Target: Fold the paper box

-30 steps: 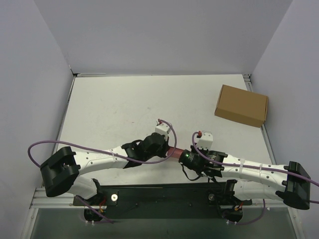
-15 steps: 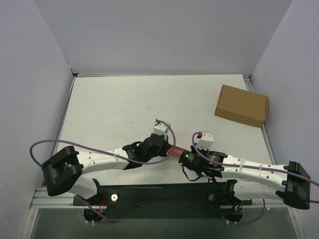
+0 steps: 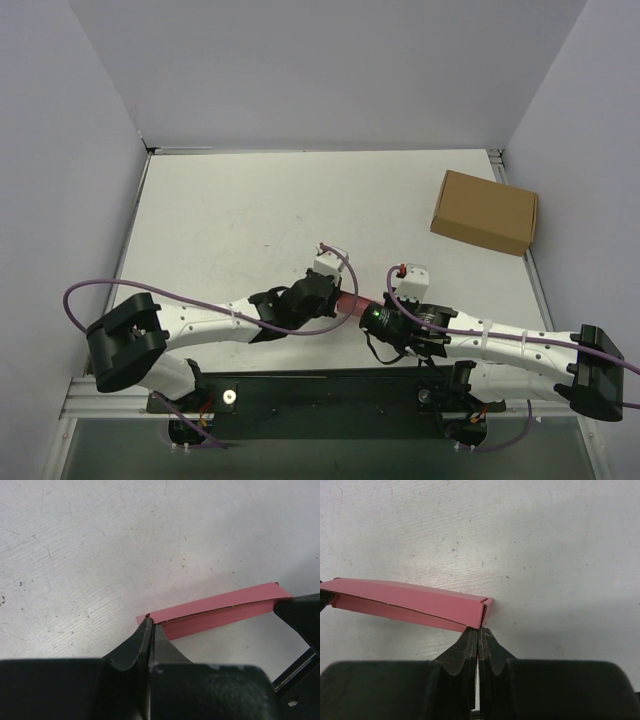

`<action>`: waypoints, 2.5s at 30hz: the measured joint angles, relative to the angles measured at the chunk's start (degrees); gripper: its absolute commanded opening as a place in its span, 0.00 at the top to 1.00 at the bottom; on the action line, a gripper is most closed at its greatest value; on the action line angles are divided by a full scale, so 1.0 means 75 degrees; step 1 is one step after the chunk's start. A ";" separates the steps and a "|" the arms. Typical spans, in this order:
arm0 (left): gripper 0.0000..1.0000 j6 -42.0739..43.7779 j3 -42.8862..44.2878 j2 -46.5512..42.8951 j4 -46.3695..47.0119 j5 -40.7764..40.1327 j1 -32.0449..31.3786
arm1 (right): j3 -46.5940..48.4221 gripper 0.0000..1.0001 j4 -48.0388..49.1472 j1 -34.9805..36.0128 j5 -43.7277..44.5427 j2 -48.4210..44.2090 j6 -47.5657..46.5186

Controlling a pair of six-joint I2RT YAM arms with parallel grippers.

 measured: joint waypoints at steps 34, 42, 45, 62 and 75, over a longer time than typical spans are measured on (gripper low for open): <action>1.00 0.0277 -0.0589 0.0414 0.1617 -0.1530 -0.0627 | -0.0006 1.00 0.0006 0.0006 0.0000 0.0006 0.0029; 1.00 0.0522 -0.0874 0.0396 0.2157 -0.1547 -0.0670 | -0.0006 1.00 0.0000 0.0041 0.0015 0.0012 0.0035; 1.00 0.0606 -0.0898 0.0417 0.2244 -0.1518 -0.0679 | -0.0006 1.00 -0.0003 0.0041 0.0017 0.0012 0.0044; 1.00 -0.0076 -0.0962 0.0895 0.2990 -0.1743 -0.0726 | -0.0073 1.00 -0.0093 0.0047 0.0099 -0.0050 0.0128; 1.00 -0.0580 -0.1151 0.0513 0.2847 -0.1215 -0.0522 | -0.0149 1.00 -0.0076 0.0096 0.0090 -0.0178 0.0230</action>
